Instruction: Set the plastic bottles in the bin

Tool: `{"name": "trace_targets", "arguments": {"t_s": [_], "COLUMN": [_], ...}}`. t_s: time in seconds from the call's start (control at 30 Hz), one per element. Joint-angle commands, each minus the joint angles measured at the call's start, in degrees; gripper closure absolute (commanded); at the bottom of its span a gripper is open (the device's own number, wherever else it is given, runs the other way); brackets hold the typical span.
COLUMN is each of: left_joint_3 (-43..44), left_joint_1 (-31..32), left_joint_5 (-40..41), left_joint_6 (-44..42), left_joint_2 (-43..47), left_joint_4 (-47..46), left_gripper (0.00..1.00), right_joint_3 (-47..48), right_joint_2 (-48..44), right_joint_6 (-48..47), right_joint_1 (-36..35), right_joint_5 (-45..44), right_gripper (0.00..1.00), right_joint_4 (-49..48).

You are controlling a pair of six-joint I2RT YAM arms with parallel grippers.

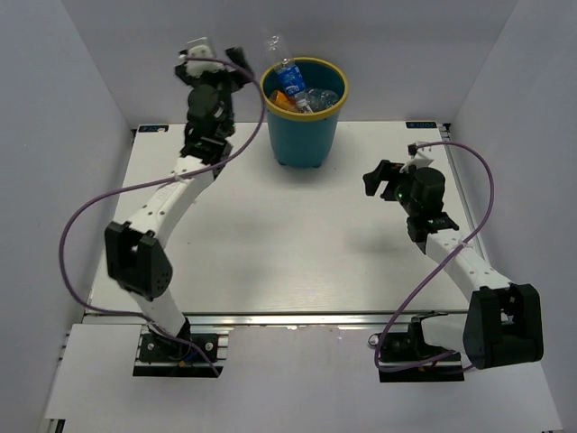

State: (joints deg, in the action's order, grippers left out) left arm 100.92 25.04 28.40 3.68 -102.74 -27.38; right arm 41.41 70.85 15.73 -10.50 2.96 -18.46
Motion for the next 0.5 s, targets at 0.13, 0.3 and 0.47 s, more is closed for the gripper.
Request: {"name": "trace_targets", "arguments": {"t_s": [0.13,0.3,0.47], "left_joint_3": [-37.77,-62.67,-65.60], "left_joint_1": [-19.83,-20.11,-20.38], "left_joint_5": [3.31,7.37,13.79], "left_joint_6": [34.24,42.80,42.65], "left_joint_2": [28.53,39.80,41.56], "left_joint_4": [11.73,13.31,18.40], "left_gripper": [0.02,0.02,0.02], "right_joint_3": [-0.63,-0.01,-2.38], "right_joint_2": [-3.35,-3.09,-4.22], "right_joint_6": [0.53,2.38,4.05], "right_joint_1": [0.22,0.22,0.22], "right_joint_5": [-2.08,-4.63,-5.95], "right_gripper": [0.11,0.11,0.11], "right_joint_4": [-2.90,-2.45,-6.05]}}
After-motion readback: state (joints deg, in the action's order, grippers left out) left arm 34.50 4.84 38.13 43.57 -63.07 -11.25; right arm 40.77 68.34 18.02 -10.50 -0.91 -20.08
